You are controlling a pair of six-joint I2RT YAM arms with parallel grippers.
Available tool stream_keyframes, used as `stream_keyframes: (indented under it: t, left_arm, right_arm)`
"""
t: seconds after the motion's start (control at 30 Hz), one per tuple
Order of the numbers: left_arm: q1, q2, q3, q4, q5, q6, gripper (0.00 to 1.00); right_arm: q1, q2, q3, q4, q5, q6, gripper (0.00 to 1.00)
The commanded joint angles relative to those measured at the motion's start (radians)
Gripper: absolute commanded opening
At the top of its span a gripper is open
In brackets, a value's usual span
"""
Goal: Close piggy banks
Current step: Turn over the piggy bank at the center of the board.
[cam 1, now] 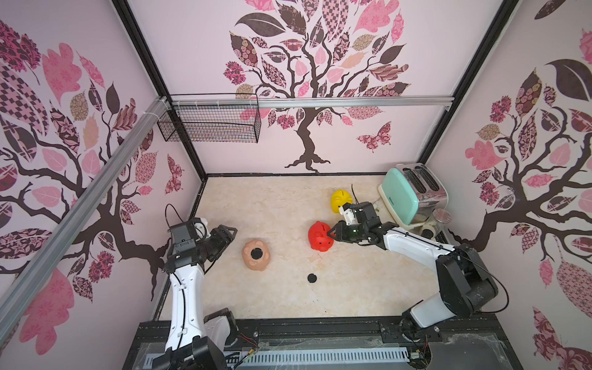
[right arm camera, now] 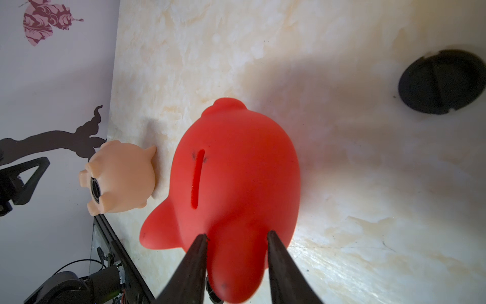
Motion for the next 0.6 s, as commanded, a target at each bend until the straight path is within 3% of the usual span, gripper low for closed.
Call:
stream_keyframes:
  t: [0.0, 0.57]
  left_arm:
    - [-0.001, 0.003, -0.003, 0.006, 0.006, 0.012, 0.70]
    - [-0.001, 0.008, -0.003, 0.006, 0.014, 0.014, 0.70]
  right_arm:
    - [-0.020, 0.035, -0.015, -0.040, -0.013, 0.014, 0.39]
    - [-0.072, 0.052, -0.015, -0.042, -0.033, 0.022, 0.40]
